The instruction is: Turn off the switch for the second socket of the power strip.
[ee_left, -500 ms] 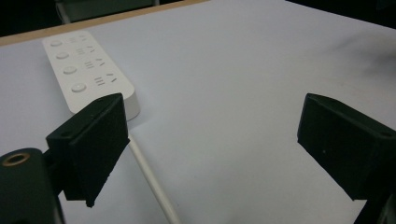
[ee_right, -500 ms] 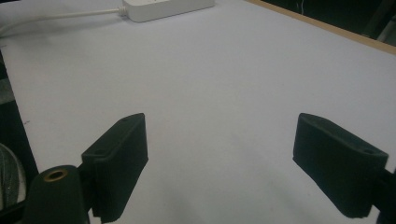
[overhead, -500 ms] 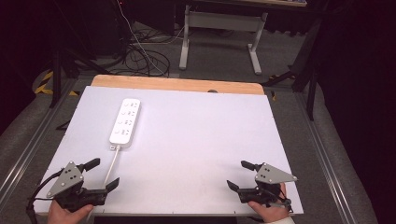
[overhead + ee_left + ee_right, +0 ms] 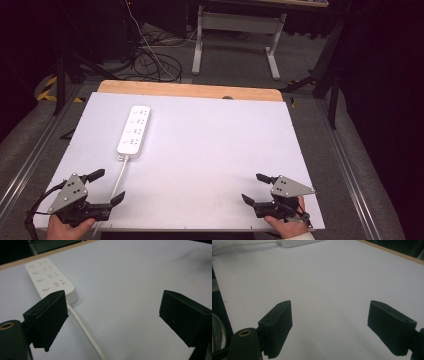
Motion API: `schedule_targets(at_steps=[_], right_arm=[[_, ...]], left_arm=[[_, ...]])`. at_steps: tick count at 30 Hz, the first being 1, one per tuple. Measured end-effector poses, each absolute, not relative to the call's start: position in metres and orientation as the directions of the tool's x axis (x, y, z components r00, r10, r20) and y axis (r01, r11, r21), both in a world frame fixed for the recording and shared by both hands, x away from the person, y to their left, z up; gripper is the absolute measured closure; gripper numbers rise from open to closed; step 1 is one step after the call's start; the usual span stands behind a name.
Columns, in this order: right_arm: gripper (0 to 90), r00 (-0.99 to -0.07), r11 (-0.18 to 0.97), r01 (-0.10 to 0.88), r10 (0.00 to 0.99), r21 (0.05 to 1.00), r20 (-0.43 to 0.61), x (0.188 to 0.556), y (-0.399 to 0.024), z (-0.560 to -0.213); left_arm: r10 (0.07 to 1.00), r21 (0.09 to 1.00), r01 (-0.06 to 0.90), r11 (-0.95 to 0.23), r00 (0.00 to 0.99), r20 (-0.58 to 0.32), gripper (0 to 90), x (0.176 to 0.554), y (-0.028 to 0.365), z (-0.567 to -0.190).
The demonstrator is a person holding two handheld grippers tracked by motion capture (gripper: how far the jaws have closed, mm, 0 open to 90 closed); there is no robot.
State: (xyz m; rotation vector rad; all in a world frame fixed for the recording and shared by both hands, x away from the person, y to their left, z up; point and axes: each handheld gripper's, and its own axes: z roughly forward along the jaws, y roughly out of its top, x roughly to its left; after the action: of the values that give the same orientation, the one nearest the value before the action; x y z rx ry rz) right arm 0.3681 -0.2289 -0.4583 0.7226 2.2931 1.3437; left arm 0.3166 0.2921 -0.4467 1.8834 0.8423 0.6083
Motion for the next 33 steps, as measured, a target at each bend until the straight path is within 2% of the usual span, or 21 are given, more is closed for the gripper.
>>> schedule_targets(at_steps=[1, 4, 7, 12, 16, 22, 27, 33], right_arm=[[20.1, -0.793, 0.409, 0.236, 0.605, 0.881, -0.068, 0.368, -0.229, -0.458], [20.2, -0.796, 0.411, 0.24, 0.602, 0.879, -0.063, 0.368, -0.229, -0.459], [20.1, -0.797, 0.41, 0.243, 0.601, 0.879, -0.06, 0.368, -0.228, -0.459], [20.2, -0.798, 0.41, 0.248, 0.6, 0.878, -0.055, 0.367, -0.228, -0.46], [20.2, -0.799, 0.411, 0.248, 0.598, 0.877, -0.054, 0.367, -0.227, -0.46], [20.4, -0.802, 0.422, 0.246, 0.594, 0.873, -0.061, 0.367, -0.226, -0.461], [20.8, -0.8, 0.424, 0.244, 0.596, 0.872, -0.066, 0.366, -0.225, -0.46], [21.0, -0.799, 0.424, 0.245, 0.598, 0.872, -0.066, 0.366, -0.225, -0.46]], left_arm=[[0.764, 0.898, 0.307, -0.315, 0.643, 0.048, 8.5, 0.316, 0.292, -0.447], [0.766, 0.887, 0.293, -0.358, 0.635, 0.1, 9.0, 0.313, 0.289, -0.447], [0.762, 0.892, 0.276, -0.358, 0.638, 0.109, 13.4, 0.311, 0.287, -0.444], [0.761, 0.903, 0.274, -0.332, 0.643, 0.085, 13.9, 0.309, 0.288, -0.44], [0.737, 0.894, 0.287, -0.344, 0.672, 0.068, 18.4, 0.31, 0.292, -0.433], [0.75, 0.882, 0.297, -0.366, 0.655, 0.09, 18.2, 0.313, 0.296, -0.423], [0.743, 0.886, 0.328, -0.328, 0.668, 0.028, 26.9, 0.317, 0.304, -0.416], [0.756, 0.888, 0.337, -0.312, 0.654, 0.017, 27.5, 0.323, 0.314, -0.408]])
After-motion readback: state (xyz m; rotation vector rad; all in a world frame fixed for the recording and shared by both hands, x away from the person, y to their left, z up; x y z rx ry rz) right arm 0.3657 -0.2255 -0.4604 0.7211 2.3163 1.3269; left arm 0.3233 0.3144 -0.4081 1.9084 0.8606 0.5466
